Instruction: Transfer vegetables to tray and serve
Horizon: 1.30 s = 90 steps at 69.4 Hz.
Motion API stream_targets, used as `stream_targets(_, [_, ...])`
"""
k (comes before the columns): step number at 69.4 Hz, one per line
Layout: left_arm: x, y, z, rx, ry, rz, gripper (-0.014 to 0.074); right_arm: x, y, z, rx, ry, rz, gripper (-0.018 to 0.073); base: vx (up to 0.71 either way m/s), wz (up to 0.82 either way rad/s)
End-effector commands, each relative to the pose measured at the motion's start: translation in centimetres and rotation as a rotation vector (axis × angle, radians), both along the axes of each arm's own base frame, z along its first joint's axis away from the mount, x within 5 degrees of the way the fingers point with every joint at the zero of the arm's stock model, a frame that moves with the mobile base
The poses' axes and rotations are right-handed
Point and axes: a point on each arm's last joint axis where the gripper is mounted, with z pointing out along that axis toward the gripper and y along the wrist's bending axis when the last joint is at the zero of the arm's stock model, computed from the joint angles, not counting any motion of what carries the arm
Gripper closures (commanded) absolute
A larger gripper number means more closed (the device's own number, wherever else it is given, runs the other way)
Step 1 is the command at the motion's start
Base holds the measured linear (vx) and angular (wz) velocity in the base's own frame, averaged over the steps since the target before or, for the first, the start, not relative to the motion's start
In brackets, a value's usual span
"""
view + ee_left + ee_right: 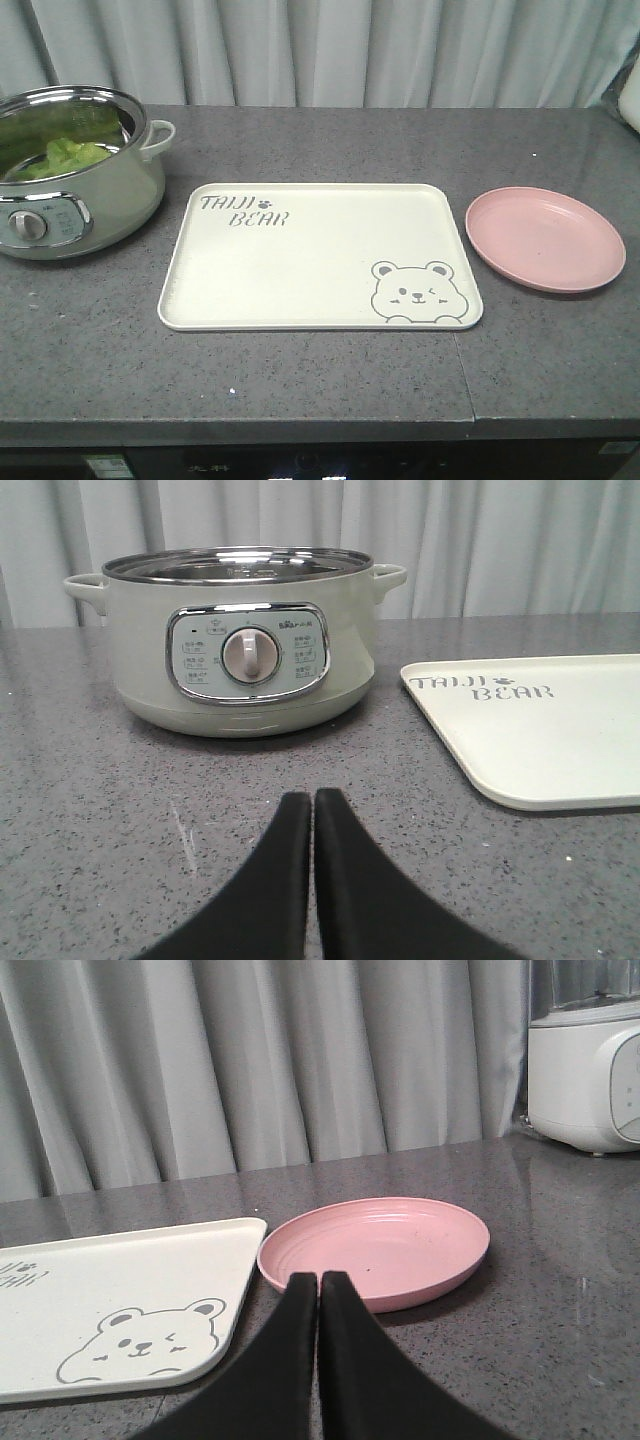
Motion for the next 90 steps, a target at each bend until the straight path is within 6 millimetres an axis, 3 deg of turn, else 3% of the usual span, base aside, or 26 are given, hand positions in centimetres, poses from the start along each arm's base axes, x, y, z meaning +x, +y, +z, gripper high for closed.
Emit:
stream_targets(1, [0.02,0.1,-0.24,-0.019,-0.054,0.012,0.0602,-0.04,0.03,0.22,-0.012,-0.068,0.001,0.0562,0.07,0.03])
stream_targets(90, [0.02,0.1,-0.24,-0.019,-0.054,0.012,0.0602,-0.04,0.03,0.22,-0.012,-0.068,0.001,0.0562,0.02,0.01])
